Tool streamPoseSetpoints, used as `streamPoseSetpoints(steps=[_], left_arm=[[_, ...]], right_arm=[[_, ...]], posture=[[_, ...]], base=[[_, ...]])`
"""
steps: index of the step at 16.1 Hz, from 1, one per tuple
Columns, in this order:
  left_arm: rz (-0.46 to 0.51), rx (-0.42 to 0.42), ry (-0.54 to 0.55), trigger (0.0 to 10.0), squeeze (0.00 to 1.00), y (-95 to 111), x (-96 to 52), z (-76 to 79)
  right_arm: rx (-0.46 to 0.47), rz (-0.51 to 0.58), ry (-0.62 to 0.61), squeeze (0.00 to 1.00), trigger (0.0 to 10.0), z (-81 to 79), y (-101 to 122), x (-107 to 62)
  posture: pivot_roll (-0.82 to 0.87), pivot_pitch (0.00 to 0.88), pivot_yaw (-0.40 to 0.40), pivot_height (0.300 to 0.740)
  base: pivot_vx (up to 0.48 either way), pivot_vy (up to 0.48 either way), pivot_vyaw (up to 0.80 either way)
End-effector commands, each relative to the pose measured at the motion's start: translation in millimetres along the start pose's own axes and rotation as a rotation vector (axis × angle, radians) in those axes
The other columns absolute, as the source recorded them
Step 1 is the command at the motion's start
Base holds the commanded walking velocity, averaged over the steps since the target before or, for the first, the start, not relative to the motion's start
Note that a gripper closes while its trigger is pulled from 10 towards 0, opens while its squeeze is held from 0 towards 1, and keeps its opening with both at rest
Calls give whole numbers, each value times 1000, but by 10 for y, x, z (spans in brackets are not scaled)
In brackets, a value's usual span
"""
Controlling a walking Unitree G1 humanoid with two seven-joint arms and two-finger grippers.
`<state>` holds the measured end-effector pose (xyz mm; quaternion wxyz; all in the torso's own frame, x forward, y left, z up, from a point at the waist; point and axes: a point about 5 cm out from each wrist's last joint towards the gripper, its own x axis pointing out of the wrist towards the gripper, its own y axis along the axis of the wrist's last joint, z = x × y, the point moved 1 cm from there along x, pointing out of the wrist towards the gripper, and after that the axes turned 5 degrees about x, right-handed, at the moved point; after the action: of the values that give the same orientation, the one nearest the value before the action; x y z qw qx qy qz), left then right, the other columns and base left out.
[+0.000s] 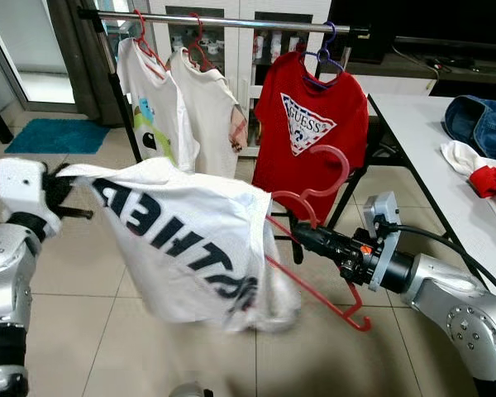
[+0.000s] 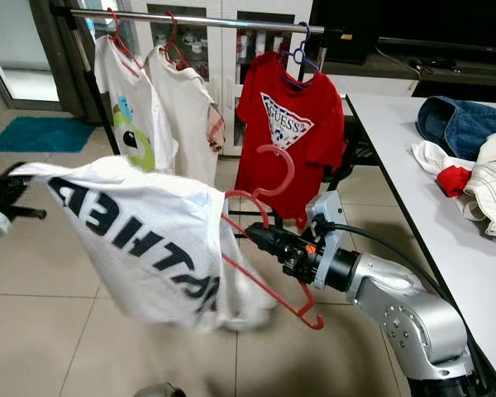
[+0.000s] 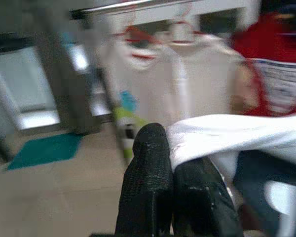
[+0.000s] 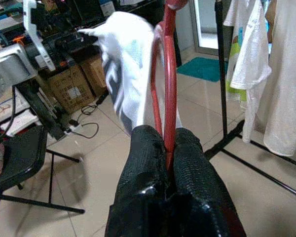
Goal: Hang hanger
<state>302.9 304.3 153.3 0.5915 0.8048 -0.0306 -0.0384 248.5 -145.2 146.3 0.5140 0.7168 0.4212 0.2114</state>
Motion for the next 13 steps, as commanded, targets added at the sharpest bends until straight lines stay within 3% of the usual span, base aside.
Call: streamPoseSetpoints(steps=[1,2,3,4,5,9,12,13], left_arm=[[-3,14,-148,7294,0,10,-5,185],[-27,41,-384,10000,0,-32,-92,491],[-66,97,-524,10000,82,-87,-178,637],[-119,185,-604,10000,341,-159,-240,696],[-159,244,-599,10000,1000,-215,-249,664],[-118,195,-497,10000,1000,-103,-189,481],[9,13,-591,10000,1000,119,-232,567],[62,-27,-557,10000,1000,194,-181,562]], right_arm=[[-33,27,-25,0,10000,34,91,-35],[-34,27,-26,0,10000,37,92,-38],[-36,27,-30,0,10000,41,93,-39],[-38,28,-35,0,10000,49,99,-38],[-37,33,-37,0,10000,54,108,-35],[-32,40,-31,0,10000,47,107,-34],[-37,40,6,0,10000,16,103,-61],[-39,42,25,0,10000,-2,112,-58]], posture=[[-34,0,5,740],[-35,0,6,740],[-35,0,6,740],[-37,0,5,740],[-36,0,5,740],[-33,0,1,740],[-33,0,8,740],[-33,0,8,740]], base=[[0,0,0],[0,0,0],[0,0,0],[0,0,0],[0,0,0],[0,0,0],[0,0,0],[0,0,0]])
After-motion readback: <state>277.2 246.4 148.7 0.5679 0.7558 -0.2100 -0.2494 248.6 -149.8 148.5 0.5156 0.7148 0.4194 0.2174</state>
